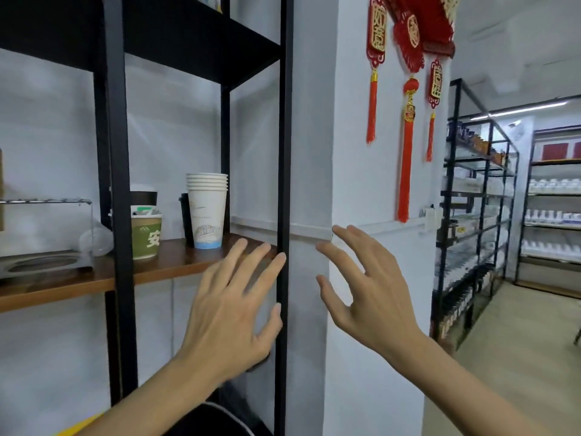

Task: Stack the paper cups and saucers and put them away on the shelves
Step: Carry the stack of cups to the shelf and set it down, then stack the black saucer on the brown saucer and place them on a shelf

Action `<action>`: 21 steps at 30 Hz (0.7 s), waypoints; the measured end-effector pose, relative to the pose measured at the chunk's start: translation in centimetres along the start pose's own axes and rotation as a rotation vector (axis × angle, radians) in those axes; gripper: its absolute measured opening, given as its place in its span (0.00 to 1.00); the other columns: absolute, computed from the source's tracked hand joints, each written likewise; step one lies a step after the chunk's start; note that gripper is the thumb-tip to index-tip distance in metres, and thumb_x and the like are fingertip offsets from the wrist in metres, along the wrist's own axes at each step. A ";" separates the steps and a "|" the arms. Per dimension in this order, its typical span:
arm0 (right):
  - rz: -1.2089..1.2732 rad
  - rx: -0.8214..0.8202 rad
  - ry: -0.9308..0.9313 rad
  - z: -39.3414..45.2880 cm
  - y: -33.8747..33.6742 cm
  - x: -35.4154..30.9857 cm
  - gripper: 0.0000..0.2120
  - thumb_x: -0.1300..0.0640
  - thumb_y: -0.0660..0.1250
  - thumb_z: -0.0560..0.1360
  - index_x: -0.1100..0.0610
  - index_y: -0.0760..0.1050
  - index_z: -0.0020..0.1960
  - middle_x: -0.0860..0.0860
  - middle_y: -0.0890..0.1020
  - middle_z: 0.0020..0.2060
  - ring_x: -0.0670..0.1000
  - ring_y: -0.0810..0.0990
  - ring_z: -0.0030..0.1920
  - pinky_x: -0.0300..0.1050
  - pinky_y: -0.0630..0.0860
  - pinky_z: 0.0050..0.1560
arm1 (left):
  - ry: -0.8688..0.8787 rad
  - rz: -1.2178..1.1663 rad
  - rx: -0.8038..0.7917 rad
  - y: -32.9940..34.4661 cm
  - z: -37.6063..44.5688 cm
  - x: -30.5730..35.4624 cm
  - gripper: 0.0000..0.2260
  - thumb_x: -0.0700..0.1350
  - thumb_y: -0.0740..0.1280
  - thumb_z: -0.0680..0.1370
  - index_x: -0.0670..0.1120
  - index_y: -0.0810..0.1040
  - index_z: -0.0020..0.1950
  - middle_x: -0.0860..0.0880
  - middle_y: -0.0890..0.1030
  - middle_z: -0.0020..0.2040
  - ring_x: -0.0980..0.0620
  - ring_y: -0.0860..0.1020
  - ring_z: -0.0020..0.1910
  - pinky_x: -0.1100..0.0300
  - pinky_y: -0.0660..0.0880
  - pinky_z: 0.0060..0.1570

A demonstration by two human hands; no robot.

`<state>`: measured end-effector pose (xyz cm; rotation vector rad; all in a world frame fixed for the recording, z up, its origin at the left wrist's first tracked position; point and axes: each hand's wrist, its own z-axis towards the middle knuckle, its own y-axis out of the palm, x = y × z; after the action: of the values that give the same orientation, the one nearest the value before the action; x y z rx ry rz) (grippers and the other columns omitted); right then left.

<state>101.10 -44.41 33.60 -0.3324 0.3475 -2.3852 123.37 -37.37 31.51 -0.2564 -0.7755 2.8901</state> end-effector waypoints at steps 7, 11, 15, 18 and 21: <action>-0.046 -0.018 0.048 -5.9 -3.1 -0.7 0.21 0.47 0.66 0.79 0.49 0.76 0.70 0.53 0.74 0.73 0.56 0.69 0.76 0.55 0.65 0.75 | 0.005 -0.051 -0.064 1.2 -4.2 5.2 0.29 0.57 0.62 0.78 0.52 0.68 0.79 0.48 0.70 0.78 0.41 0.61 0.80 0.43 0.64 0.71; -0.140 -0.054 0.055 -9.6 -5.9 -0.3 0.20 0.46 0.65 0.79 0.47 0.76 0.70 0.51 0.74 0.73 0.55 0.69 0.76 0.58 0.60 0.77 | 0.024 -0.059 -0.087 1.2 -6.1 7.7 0.29 0.57 0.62 0.77 0.52 0.68 0.79 0.49 0.68 0.79 0.41 0.61 0.80 0.47 0.55 0.74; -0.202 -0.116 0.093 -13.7 -9.7 0.3 0.19 0.45 0.65 0.79 0.46 0.75 0.69 0.50 0.74 0.73 0.54 0.69 0.76 0.61 0.62 0.76 | 0.029 -0.108 -0.124 0.6 -7.7 11.6 0.29 0.57 0.61 0.77 0.54 0.67 0.78 0.49 0.70 0.77 0.40 0.64 0.77 0.44 0.57 0.72; -0.240 -0.182 0.141 -16.8 -13.6 0.5 0.20 0.47 0.65 0.79 0.46 0.74 0.70 0.50 0.75 0.73 0.55 0.69 0.76 0.61 0.64 0.75 | 0.030 -0.157 -0.137 -0.5 -9.0 15.4 0.29 0.56 0.62 0.76 0.52 0.69 0.78 0.48 0.71 0.76 0.39 0.65 0.76 0.42 0.62 0.70; -0.260 -0.230 0.199 -19.7 -18.0 0.0 0.20 0.47 0.66 0.79 0.46 0.74 0.71 0.50 0.75 0.72 0.55 0.69 0.76 0.59 0.65 0.75 | 0.046 -0.210 -0.130 -1.9 -10.6 19.3 0.28 0.56 0.63 0.76 0.52 0.71 0.77 0.49 0.72 0.76 0.41 0.66 0.75 0.43 0.63 0.68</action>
<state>83.72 -28.26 21.27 -0.2565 0.7125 -2.6464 106.84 -27.23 20.98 -0.2385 -0.9239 2.6336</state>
